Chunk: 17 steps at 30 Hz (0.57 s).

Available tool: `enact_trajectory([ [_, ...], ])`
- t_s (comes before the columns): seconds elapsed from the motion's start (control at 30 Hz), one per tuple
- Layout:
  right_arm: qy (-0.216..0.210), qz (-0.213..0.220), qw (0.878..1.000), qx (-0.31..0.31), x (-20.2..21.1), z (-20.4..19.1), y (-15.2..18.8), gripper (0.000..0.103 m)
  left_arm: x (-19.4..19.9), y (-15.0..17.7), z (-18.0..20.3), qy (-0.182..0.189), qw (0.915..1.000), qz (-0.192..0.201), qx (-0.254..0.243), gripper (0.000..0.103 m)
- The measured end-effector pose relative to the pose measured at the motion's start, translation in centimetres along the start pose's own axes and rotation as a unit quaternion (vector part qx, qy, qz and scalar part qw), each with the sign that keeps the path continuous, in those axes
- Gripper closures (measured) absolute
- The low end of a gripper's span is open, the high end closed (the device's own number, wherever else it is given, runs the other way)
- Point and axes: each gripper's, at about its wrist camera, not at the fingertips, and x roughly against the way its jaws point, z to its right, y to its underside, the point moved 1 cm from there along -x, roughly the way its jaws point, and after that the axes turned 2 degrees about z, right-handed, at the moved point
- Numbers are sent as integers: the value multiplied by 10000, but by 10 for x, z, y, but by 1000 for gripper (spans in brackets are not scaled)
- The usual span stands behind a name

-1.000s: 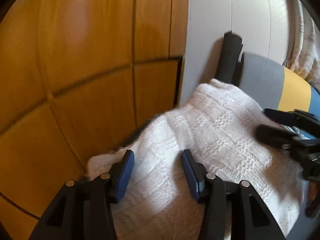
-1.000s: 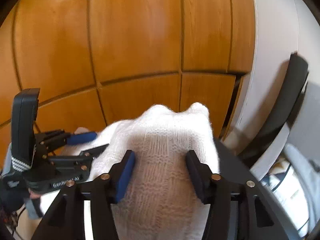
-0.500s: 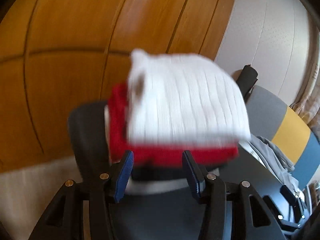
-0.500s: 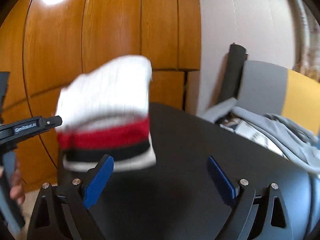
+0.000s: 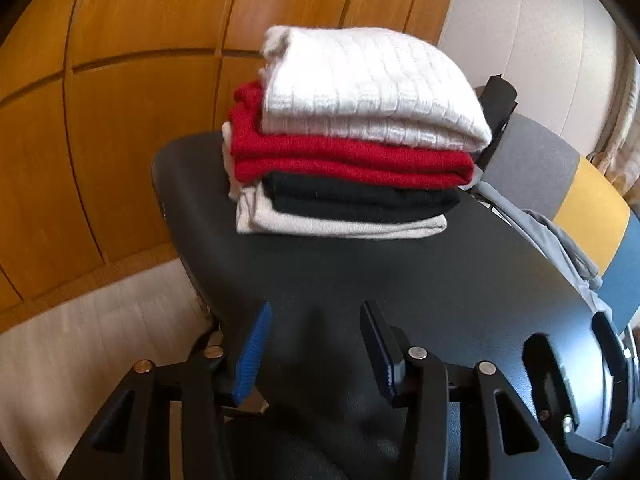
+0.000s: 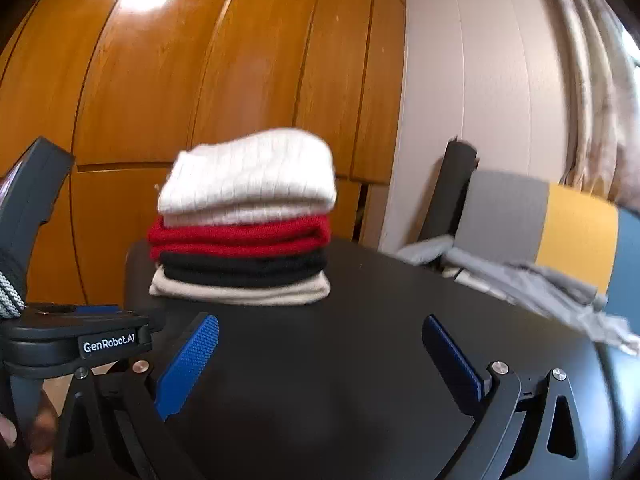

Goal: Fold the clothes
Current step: 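Open both grippers and withdraw them from the stack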

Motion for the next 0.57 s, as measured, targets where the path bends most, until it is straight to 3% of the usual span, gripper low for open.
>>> enact_trajectory([
  [0.2, -93, -18, 9996, -282, 1, 10, 3, 0, 9, 5, 6, 133, 9996, 244, -46, 57],
  [0.57, -70, -330, 9957, -862, -10, 32, 7, 0, 4, 7, 2, -281, 9989, 343, 164, 59],
])
